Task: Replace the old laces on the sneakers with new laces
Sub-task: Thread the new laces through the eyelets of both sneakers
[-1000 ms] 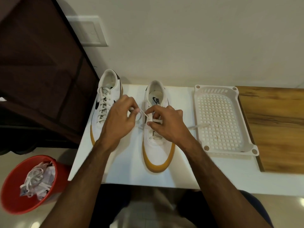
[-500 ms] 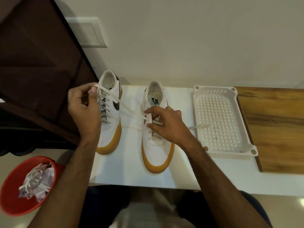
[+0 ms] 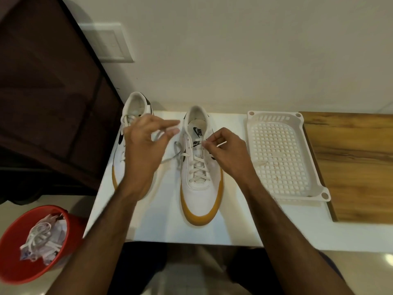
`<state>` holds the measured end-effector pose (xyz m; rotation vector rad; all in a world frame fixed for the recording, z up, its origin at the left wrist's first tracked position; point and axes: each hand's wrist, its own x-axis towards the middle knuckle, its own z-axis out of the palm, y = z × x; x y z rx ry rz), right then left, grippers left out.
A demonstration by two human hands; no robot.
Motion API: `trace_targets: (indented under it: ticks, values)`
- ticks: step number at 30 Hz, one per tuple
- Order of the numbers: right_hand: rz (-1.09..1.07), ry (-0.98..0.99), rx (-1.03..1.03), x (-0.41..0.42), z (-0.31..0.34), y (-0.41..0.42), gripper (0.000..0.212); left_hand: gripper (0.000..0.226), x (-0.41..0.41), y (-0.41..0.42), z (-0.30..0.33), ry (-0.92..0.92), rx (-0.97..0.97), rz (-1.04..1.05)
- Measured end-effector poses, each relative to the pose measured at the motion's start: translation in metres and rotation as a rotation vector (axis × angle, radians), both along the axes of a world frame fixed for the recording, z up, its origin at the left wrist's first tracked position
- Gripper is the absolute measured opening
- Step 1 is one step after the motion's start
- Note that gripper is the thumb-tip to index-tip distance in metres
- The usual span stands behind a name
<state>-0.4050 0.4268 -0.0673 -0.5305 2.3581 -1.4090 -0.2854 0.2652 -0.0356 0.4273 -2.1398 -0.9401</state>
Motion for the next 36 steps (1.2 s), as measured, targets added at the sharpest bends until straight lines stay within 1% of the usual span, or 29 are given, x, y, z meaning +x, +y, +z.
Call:
trace_targets:
  ticks: [2,4,5,9,12,15,18,22,28,32,36]
  values:
    - [-0.011,0.059,0.121,0.006,-0.006,-0.007,0.030,0.011,-0.003,0.007,-0.017,-0.105,0.014,-0.058]
    - [-0.038,0.128,0.193,0.009,-0.009,-0.011,0.033,0.007,-0.006,0.008,-0.027,-0.158,-0.005,-0.081]
    - [-0.053,0.135,0.196,0.010,-0.009,-0.011,0.030,0.006,-0.007,0.010,-0.029,-0.180,0.008,-0.092]
    - [-0.078,0.059,0.161,0.004,-0.007,-0.008,0.015,0.007,-0.013,0.016,-0.035,-0.271,0.181,-0.106]
    - [-0.069,-0.039,0.087,-0.004,-0.010,0.000,0.014,0.010,-0.018,0.019,-0.043,-0.275,0.206,-0.114]
    - [-0.043,-0.120,0.025,-0.010,-0.014,0.005,0.016,0.008,-0.023,0.020,-0.049,-0.270,0.174,-0.113]
    - [-0.022,-0.142,-0.018,-0.012,-0.015,0.008,0.013,0.006,-0.027,0.025,-0.057,-0.257,0.141,-0.097]
    - [0.008,-0.151,-0.041,-0.012,-0.017,0.010,0.013,0.006,-0.030,0.031,-0.059,-0.305,0.053,-0.059]
    - [0.044,-0.150,-0.048,-0.013,-0.018,0.012,0.013,0.007,-0.033,0.034,-0.064,-0.301,0.045,-0.026]
    - [0.049,-0.139,-0.055,-0.013,-0.020,0.012,0.014,0.006,-0.033,0.038,-0.066,-0.327,-0.019,0.009]
    - [0.068,-0.117,-0.051,-0.013,-0.019,0.014,0.019,0.006,-0.033,0.041,-0.067,-0.332,-0.048,0.047]
